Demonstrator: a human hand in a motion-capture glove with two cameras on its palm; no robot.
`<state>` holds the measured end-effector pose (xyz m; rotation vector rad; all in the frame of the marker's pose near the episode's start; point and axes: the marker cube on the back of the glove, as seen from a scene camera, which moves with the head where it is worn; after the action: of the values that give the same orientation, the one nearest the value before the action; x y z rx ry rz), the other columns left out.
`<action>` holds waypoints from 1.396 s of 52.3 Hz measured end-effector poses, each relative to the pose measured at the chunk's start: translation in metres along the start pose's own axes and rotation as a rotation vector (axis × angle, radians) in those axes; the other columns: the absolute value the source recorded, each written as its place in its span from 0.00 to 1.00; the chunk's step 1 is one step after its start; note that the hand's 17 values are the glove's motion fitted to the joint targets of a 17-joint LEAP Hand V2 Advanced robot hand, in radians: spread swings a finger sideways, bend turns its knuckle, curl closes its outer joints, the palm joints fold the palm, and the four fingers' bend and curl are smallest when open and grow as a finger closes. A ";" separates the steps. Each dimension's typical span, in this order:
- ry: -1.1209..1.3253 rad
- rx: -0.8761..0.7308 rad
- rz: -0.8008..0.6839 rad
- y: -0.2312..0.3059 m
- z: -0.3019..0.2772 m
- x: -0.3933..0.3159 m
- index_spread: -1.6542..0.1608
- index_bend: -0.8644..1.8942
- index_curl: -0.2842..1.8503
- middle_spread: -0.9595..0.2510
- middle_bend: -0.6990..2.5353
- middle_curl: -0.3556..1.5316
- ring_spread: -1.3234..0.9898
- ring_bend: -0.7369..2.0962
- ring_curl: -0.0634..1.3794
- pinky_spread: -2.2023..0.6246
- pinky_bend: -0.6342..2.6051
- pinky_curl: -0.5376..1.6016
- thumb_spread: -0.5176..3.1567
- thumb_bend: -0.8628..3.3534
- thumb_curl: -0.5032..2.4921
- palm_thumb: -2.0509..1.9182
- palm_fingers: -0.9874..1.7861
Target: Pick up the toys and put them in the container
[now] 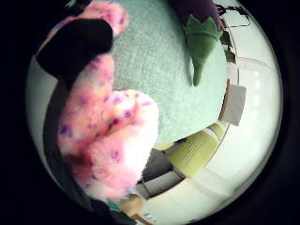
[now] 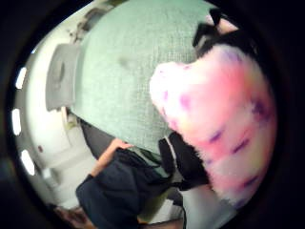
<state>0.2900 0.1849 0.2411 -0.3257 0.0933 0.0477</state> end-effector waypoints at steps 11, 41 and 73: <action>0.021 0.102 -0.024 0.003 -0.004 -0.002 0.69 0.57 0.36 0.62 0.29 0.33 0.45 0.45 0.24 0.74 0.42 0.39 0.48 0.23 0.27 0.60 0.53; -0.095 0.136 -0.021 -0.008 -0.050 0.007 0.73 0.54 0.42 0.48 0.49 0.49 0.39 0.63 0.39 0.63 0.43 0.41 0.36 0.25 0.39 0.67 0.81; 0.031 0.484 -0.188 -0.039 -0.338 -0.193 0.76 0.55 0.49 0.49 0.51 0.52 0.41 0.67 0.39 0.63 0.44 0.42 0.28 0.24 0.48 0.65 0.78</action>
<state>0.0723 0.0335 -0.0463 0.1494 0.1016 -0.1649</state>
